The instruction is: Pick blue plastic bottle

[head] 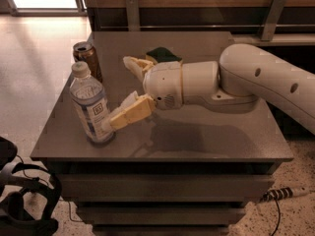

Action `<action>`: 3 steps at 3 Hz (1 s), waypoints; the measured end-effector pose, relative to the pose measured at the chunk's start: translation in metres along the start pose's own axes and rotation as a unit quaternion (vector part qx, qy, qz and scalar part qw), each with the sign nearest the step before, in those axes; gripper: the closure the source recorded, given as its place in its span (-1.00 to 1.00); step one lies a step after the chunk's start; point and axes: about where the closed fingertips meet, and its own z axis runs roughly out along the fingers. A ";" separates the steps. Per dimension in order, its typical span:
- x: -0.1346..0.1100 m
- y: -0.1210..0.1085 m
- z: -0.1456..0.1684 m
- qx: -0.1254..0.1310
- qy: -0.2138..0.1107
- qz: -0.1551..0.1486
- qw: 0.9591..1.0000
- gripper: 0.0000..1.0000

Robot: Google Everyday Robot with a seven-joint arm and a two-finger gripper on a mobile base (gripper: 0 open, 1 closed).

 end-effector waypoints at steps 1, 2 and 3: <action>0.007 0.008 0.012 -0.003 -0.021 0.000 1.000 -1.00; 0.016 0.014 0.022 -0.009 -0.027 0.004 1.000 -0.88; 0.014 0.015 0.023 -0.011 -0.026 0.002 1.000 -0.49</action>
Offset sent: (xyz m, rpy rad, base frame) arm -0.0097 0.0235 -0.0342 0.0607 0.0193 0.0239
